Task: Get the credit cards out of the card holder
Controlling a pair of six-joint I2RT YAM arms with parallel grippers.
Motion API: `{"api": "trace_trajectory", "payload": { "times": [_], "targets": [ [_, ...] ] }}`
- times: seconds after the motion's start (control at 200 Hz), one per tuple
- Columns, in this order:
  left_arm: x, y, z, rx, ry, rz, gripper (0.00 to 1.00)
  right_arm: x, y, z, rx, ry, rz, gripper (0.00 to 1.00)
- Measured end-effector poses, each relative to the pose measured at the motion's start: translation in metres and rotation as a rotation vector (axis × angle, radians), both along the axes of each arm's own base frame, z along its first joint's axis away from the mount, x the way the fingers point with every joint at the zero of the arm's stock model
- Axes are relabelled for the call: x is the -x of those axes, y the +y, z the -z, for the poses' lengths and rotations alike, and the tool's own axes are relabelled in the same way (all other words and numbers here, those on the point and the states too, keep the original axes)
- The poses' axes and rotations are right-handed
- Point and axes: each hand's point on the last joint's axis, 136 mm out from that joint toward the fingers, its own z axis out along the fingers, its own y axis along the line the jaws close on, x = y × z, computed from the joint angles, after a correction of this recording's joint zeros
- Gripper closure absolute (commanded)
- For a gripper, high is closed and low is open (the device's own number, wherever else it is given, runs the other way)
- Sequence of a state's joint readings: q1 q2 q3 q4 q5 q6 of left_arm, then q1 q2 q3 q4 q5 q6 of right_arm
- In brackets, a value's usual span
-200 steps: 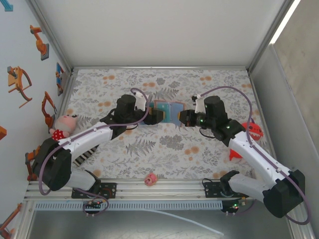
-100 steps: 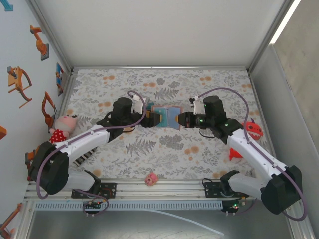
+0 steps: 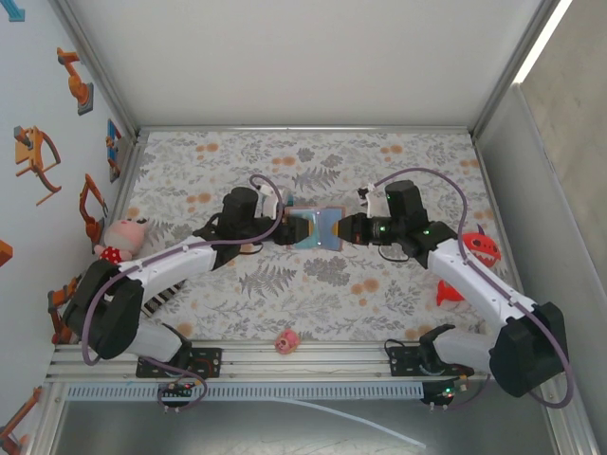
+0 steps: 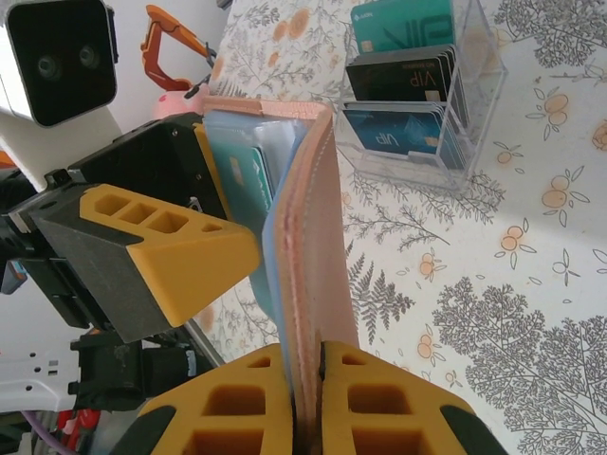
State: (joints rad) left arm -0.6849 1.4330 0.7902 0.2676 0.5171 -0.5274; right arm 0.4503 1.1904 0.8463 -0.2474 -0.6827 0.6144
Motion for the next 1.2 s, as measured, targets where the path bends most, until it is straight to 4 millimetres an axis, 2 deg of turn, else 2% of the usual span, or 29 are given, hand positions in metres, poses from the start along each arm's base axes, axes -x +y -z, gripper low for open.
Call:
{"api": "trace_trajectory", "payload": {
  "times": [0.065,0.16,0.245,0.341,0.416,0.546,0.706,0.836,1.112,1.202],
  "targets": [
    [0.001,-0.003,0.003,0.001,0.014,0.002,0.56,-0.001,-0.003,0.005,0.002,0.017,0.007,1.00],
    [0.004,-0.008,0.008,-0.002,0.028,0.008,0.58,-0.004,-0.010,0.014,0.011,0.038,0.028,1.00],
    [0.007,-0.012,0.012,-0.009,0.036,0.008,0.67,-0.006,-0.016,0.020,0.022,0.059,0.048,1.00],
    [0.011,-0.017,0.019,-0.032,0.034,0.005,0.70,-0.007,-0.022,0.026,0.043,0.079,0.071,0.95],
    [0.015,-0.022,0.027,-0.060,0.034,0.001,0.80,-0.006,-0.027,0.033,0.075,0.098,0.093,0.89],
    [0.020,-0.034,0.039,-0.101,0.024,0.001,0.85,-0.003,-0.040,0.050,0.156,0.141,0.137,0.79],
    [0.015,-0.033,0.065,-0.162,0.047,-0.039,0.85,-0.001,-0.061,0.067,0.282,0.161,0.204,0.61],
    [0.013,-0.034,0.083,-0.205,0.069,-0.065,0.85,0.002,-0.080,0.078,0.397,0.182,0.256,0.57],
    [0.017,-0.056,0.102,-0.217,0.121,-0.077,0.84,-0.003,-0.107,0.070,0.518,0.133,0.356,0.49],
    [0.015,-0.059,0.108,-0.212,0.146,-0.091,0.83,-0.004,-0.112,0.071,0.539,0.128,0.370,0.38]
  ]
}}
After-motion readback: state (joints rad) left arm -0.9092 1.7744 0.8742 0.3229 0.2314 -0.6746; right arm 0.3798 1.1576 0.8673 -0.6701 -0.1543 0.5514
